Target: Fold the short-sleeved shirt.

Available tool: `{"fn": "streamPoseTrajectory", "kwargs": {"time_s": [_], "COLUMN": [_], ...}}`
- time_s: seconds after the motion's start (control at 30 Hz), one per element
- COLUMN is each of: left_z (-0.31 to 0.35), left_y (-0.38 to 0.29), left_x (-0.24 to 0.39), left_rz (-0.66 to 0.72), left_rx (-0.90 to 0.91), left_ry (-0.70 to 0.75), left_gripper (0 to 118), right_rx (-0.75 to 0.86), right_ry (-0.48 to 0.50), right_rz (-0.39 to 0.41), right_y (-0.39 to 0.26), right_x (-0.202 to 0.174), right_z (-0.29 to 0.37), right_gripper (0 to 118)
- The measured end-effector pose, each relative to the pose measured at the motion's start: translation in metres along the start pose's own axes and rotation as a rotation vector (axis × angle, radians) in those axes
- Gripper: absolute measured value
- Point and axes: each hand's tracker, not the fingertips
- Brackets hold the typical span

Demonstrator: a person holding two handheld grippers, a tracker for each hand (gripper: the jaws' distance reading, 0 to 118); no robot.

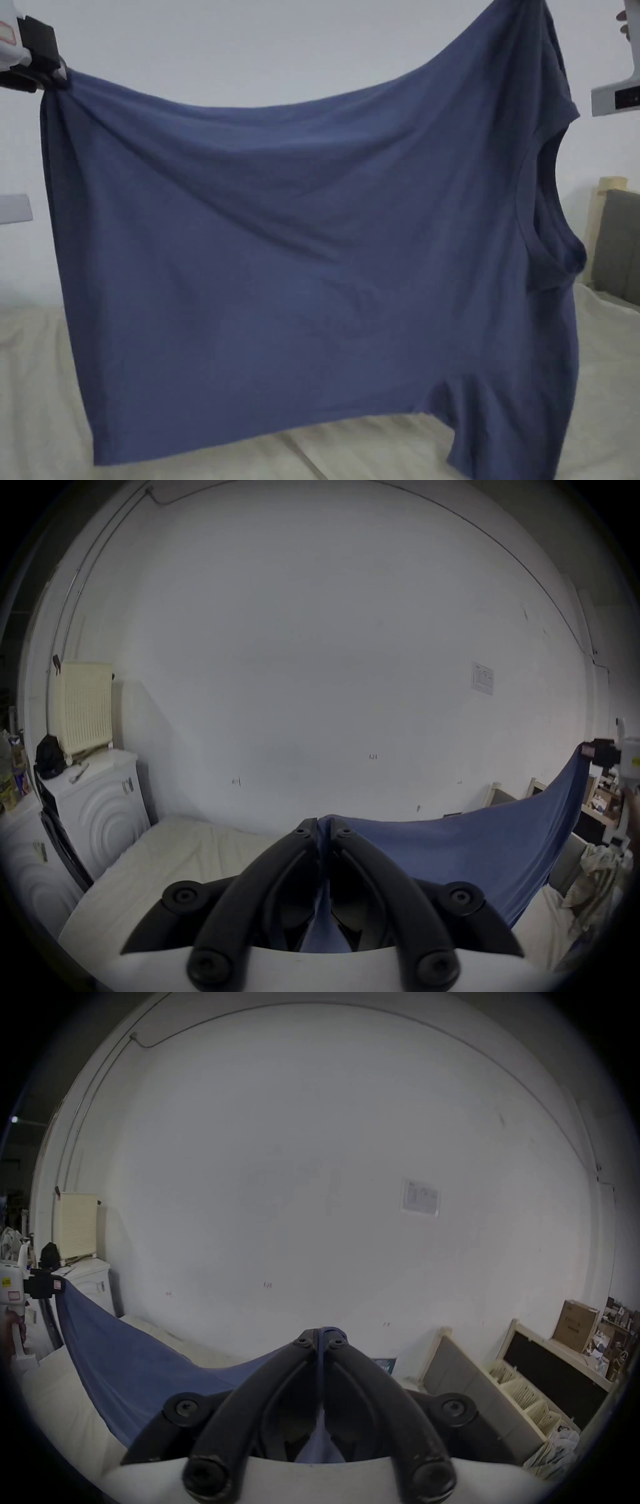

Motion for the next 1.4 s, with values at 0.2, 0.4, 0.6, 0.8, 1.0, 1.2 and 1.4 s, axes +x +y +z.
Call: {"fn": "streamPoseTrajectory", "kwargs": {"time_s": [0.2,0.4,0.6,0.8,1.0,1.2,1.4], "left_z": [-0.014,-0.027,0.011,0.087,0.167,0.233,0.286], "left_y": [-0.037,-0.162,-0.323,-0.418,-0.410,-0.387,-0.405], "left_x": [0.012,0.024,0.027,0.017,-0.009,-0.021,-0.025], "left_rz": [-0.040,0.011,0.106,0.204,0.206,0.122,0.077], "left_rx": [0.005,-0.176,-0.464,-0.571,-0.469,-0.455,-0.491], "left_ry": [-0.029,-0.122,-0.214,-0.221,-0.241,-0.262,-0.268], "left_gripper": [4,4,4,5,4,4,5], "right_rx": [0.008,-0.229,-0.500,-0.587,-0.502,-0.485,-0.583], "right_ry": [0.032,0.133,0.241,0.235,0.274,0.294,0.288], "right_rz": [-0.001,-0.058,-0.158,-0.307,-0.358,-0.319,-0.314], "right_y": [-0.041,-0.193,-0.384,-0.470,-0.454,-0.431,-0.462], "right_x": [-0.001,-0.009,-0.030,-0.014,0.013,0.039,0.061], "right_z": [-0.012,-0.015,0.040,0.116,0.207,0.281,0.329], "right_gripper": [1,1,1,1,1,1,1]}}
